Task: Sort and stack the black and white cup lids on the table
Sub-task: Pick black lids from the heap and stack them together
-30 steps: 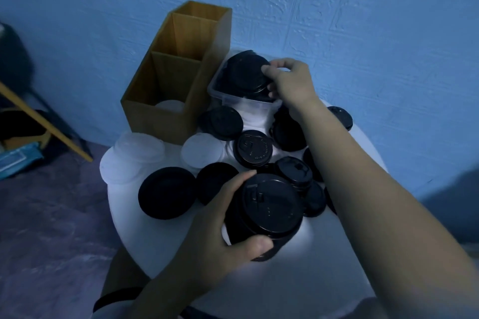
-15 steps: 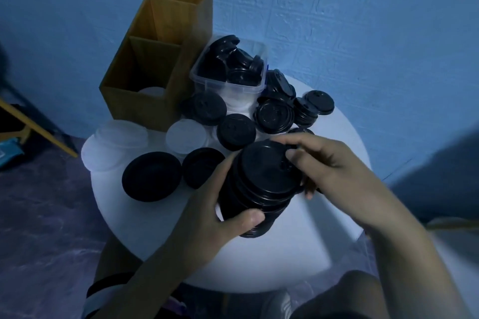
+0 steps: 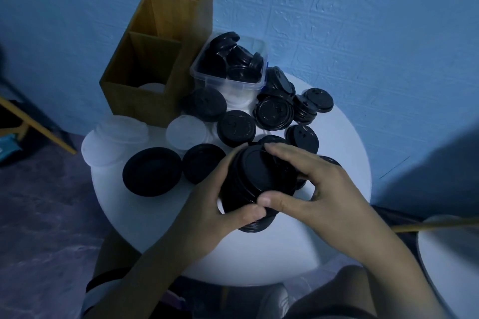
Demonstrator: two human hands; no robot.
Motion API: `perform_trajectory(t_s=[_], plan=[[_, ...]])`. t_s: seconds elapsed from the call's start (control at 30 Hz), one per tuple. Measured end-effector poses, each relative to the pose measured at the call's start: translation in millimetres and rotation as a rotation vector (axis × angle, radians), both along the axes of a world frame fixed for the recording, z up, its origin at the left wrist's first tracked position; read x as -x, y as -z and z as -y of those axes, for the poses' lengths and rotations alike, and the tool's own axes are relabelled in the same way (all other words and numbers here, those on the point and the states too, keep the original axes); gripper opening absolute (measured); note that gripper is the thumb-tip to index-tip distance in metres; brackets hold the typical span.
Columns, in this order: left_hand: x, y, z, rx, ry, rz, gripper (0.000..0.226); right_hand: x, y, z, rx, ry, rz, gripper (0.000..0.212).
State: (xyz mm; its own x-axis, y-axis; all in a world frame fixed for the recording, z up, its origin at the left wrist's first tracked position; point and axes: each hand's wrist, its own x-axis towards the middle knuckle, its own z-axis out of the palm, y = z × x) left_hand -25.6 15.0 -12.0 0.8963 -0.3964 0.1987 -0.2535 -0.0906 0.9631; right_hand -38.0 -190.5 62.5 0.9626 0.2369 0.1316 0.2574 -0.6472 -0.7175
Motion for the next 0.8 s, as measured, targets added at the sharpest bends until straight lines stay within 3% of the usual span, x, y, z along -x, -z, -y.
perform_trajectory(t_s=[0.27,0.6,0.8], plan=[[-5,-4,-2,-0.023,0.054,0.011,0.081,-11,-8,12,-0.044,-0.167,-0.137,0.068],[-7,-8,-5,-0.032,0.071,-0.007,0.081,-15,-13,15,0.076,-0.231,-0.142,0.068],[-8,-8,-5,-0.025,0.066,-0.033,0.083,-18,-14,15,0.039,-0.270,-0.172,0.067]])
